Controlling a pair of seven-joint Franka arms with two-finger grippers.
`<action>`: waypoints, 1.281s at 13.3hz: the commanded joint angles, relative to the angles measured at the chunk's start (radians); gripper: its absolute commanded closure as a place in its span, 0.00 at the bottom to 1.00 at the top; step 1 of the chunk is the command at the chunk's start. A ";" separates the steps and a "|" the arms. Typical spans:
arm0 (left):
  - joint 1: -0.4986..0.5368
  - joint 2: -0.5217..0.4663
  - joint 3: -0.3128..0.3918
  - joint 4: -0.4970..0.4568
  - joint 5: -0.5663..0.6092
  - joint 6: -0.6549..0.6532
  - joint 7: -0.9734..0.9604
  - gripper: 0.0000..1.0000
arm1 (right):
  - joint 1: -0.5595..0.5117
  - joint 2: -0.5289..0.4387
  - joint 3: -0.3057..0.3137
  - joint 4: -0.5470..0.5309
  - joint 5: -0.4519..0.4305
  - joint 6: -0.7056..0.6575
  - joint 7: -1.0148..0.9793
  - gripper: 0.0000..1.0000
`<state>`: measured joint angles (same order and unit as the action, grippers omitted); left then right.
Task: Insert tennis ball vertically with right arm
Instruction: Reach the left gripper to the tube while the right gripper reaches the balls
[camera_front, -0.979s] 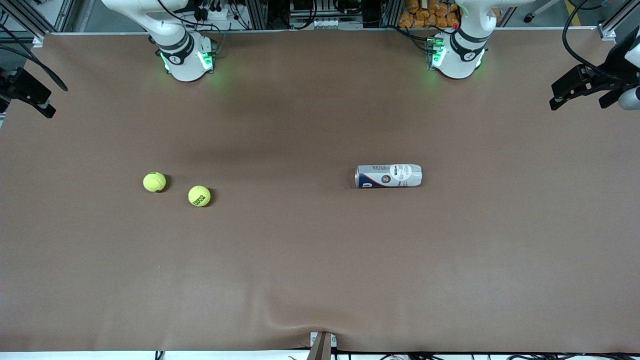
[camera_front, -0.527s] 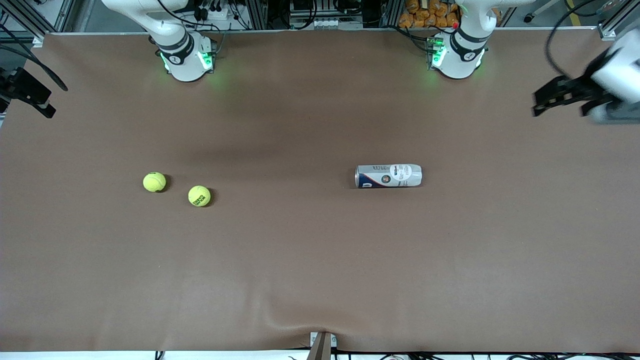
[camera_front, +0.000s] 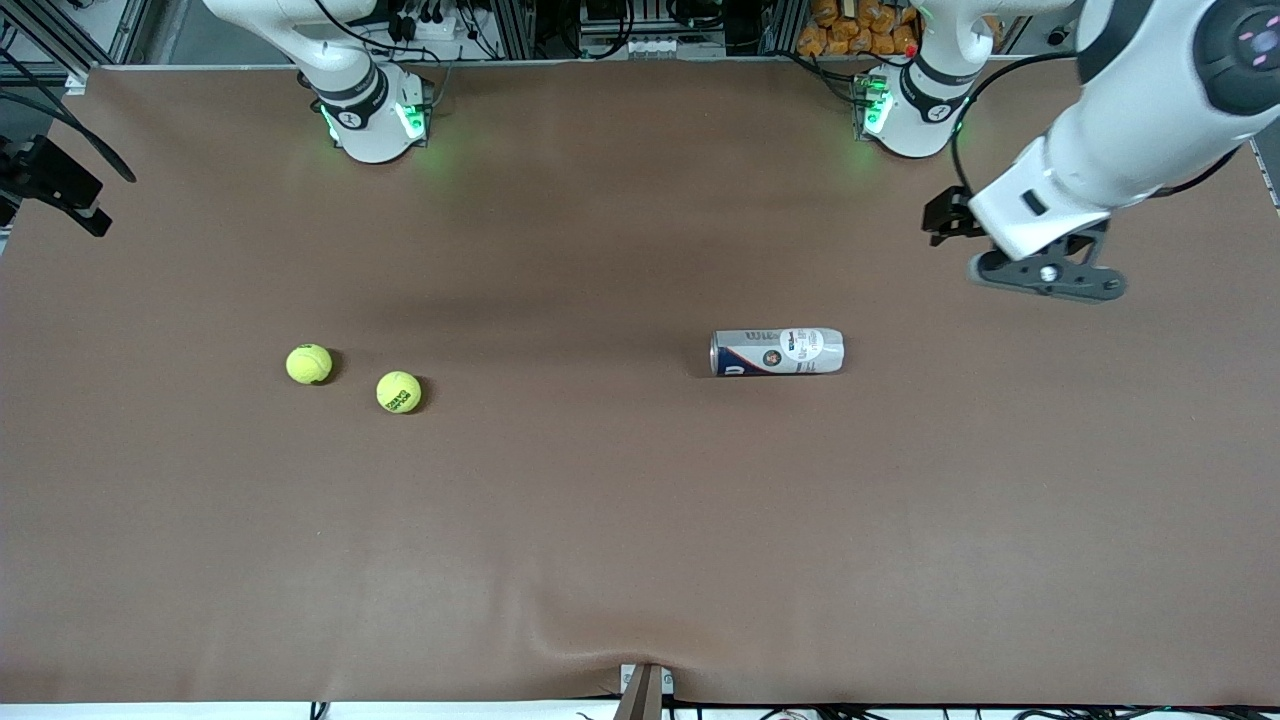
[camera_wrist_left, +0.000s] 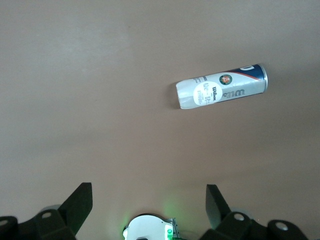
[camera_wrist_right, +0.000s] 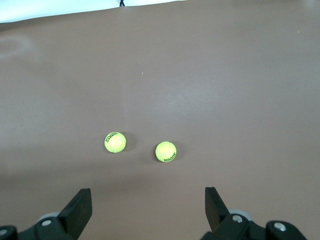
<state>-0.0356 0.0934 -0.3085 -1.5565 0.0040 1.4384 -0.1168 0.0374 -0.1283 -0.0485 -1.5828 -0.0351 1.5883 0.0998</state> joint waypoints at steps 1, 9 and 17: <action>-0.009 0.054 -0.056 -0.001 0.049 0.026 0.020 0.00 | 0.007 0.056 0.009 0.014 -0.005 0.033 0.004 0.00; -0.082 0.216 -0.073 0.007 0.136 0.089 0.283 0.00 | 0.047 0.226 0.007 0.009 0.011 0.009 0.015 0.00; -0.211 0.324 -0.073 0.015 0.405 0.115 0.485 0.00 | 0.067 0.444 0.009 -0.096 0.081 0.071 0.008 0.00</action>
<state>-0.1938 0.3973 -0.3837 -1.5616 0.3293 1.5500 0.3220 0.0965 0.3088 -0.0366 -1.6204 0.0237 1.6020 0.1038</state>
